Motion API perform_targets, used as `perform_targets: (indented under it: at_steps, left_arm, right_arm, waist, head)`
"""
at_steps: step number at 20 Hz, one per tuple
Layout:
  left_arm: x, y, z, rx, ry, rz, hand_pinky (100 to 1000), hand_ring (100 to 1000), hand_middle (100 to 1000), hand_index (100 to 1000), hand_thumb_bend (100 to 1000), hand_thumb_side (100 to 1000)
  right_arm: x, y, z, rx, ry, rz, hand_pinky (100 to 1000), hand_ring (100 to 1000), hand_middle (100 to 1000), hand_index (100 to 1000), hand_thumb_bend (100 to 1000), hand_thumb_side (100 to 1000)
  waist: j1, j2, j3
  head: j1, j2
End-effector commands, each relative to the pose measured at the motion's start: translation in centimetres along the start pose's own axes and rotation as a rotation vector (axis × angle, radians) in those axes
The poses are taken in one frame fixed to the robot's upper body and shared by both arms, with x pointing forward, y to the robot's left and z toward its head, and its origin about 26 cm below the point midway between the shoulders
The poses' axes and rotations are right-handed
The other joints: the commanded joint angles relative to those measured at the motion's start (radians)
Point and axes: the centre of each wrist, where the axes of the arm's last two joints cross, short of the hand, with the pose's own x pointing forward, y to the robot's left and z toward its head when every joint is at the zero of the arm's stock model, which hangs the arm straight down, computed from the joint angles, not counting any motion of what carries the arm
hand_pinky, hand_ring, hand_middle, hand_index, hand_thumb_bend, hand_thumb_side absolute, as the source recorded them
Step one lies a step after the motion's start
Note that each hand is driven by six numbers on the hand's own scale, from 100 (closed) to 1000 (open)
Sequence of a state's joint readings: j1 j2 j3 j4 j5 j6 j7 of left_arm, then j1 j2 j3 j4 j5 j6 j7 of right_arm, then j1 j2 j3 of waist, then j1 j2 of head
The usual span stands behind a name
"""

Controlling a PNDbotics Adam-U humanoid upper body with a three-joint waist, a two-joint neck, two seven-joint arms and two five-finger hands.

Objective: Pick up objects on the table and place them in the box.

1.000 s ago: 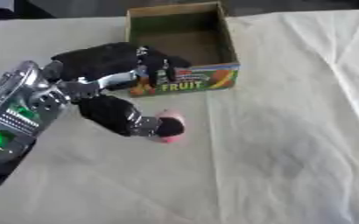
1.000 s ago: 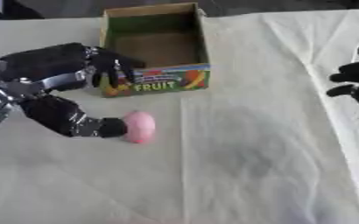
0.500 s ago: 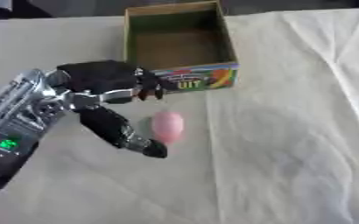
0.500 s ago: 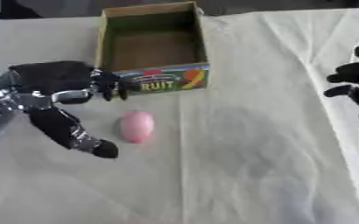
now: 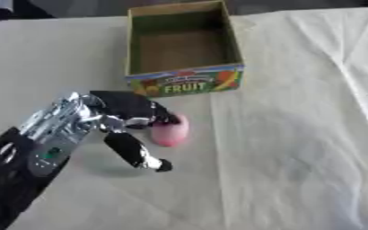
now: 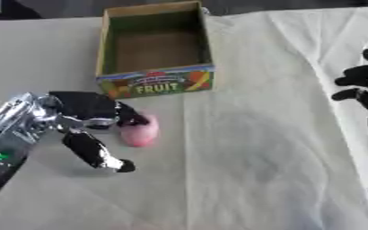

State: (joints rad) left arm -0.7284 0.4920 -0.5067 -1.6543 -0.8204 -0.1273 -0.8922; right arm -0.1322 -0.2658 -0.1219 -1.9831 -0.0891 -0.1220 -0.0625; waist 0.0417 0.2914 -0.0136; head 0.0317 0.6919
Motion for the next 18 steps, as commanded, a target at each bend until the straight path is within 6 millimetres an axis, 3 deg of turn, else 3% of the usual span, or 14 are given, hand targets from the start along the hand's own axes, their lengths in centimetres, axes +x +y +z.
perform_targets:
  at_steps: [1,13,18]
  left_arm:
    - [-0.3,0.7,0.4,0.015,0.036,-0.039,525,734,849,1000,462,837]
    - [0.7,3.6,3.9,0.258,0.074,-0.082,511,708,827,1000,349,826]
    - [0.5,3.8,3.8,0.271,0.104,-0.073,512,712,833,1000,364,843]
  right_arm:
    - [0.6,0.0,-0.4,0.007,-0.024,0.011,514,623,589,827,100,1000]
    - [0.6,0.1,-0.3,0.019,-0.008,0.012,514,624,589,828,100,1000]
    - [0.5,0.2,-0.3,0.026,-0.007,0.008,514,624,589,829,100,1000]
  waist:
    - [-0.001,-0.012,-0.001]
    - [-0.002,-0.012,0.008]
    - [-0.003,-0.012,0.006]
  head:
    - [-0.003,-0.002]
    - [-0.013,-0.004]
    - [-0.011,-0.005]
